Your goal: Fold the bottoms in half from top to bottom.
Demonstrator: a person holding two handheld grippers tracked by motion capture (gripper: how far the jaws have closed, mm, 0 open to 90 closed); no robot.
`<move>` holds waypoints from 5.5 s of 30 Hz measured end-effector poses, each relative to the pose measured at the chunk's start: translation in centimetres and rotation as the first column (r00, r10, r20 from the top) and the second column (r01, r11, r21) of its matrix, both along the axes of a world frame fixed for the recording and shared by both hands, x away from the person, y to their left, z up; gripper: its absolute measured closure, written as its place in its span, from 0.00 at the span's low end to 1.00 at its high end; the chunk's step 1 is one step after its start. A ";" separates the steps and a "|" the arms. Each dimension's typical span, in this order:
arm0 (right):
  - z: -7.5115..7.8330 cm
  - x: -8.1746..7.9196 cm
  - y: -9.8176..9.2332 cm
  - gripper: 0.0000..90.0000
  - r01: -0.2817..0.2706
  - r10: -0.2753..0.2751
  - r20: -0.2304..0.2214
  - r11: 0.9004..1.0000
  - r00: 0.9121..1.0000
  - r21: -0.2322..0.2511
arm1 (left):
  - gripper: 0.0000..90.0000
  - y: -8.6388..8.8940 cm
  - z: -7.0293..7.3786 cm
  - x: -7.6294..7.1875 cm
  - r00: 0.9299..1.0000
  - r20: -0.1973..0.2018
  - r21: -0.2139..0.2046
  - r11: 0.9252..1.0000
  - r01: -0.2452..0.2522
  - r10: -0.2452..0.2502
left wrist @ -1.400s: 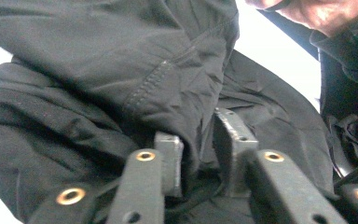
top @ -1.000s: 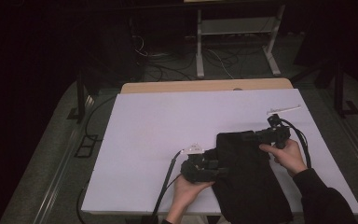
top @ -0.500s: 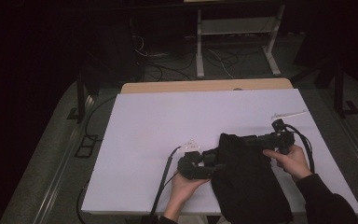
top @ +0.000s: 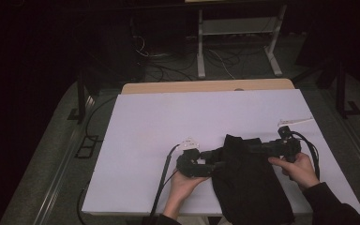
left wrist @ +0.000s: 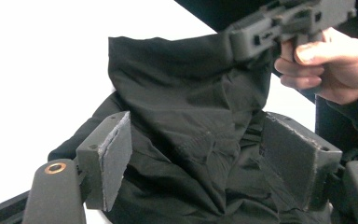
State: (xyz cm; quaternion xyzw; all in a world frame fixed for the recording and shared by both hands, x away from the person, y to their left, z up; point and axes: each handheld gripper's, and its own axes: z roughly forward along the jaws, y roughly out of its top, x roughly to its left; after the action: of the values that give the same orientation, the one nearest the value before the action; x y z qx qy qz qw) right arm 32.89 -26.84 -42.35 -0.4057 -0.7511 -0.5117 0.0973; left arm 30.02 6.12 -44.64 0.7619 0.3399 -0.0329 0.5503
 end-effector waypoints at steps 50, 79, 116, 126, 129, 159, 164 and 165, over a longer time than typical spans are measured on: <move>-1.1 -5.7 -1.5 0.91 -0.164 0.163 -0.026 0.986 0.986 -0.044 | 0.22 1.7 0.8 1.3 0.996 0.035 0.029 0.996 -0.081 0.080; -1.4 -7.0 -1.6 0.48 -0.245 0.240 -0.067 0.967 0.968 -0.077 | 0.21 1.5 1.1 1.1 0.996 0.038 0.036 0.996 -0.083 0.082; -0.6 1.2 0.3 0.99 -0.086 0.094 0.026 0.969 0.995 -0.233 | 0.20 1.0 1.2 0.5 0.997 0.036 0.059 0.996 -0.065 0.063; -1.7 1.9 0.9 0.99 -0.114 0.113 -0.022 0.957 0.993 -0.267 | 0.19 1.1 1.0 0.9 0.996 0.040 0.071 0.994 -0.078 0.075; -2.0 2.0 1.2 0.99 -0.131 0.124 -0.040 0.952 0.991 -0.278 | 0.17 1.3 1.1 0.9 0.995 0.044 0.075 0.993 -0.089 0.086; -2.4 0.5 4.2 0.99 -0.325 0.291 -0.151 0.892 0.945 -0.313 | 0.12 3.2 0.9 0.9 0.986 0.025 0.079 0.983 -0.166 0.164; -2.1 -0.8 4.9 0.99 -0.376 0.345 -0.152 0.876 0.926 -0.303 | 0.12 3.5 1.0 0.9 0.985 0.027 0.077 0.982 -0.171 0.169; -2.1 -1.0 5.0 0.99 -0.392 0.361 -0.155 0.874 0.920 -0.287 | 0.12 3.6 1.0 0.8 0.985 0.028 0.078 0.982 -0.173 0.172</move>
State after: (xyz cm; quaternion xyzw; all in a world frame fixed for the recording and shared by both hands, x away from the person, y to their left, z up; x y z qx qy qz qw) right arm 31.84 -21.86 -44.45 -0.2863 -0.8813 -0.3373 0.1659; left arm 30.86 9.68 -43.67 0.7514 0.4000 0.0366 0.5235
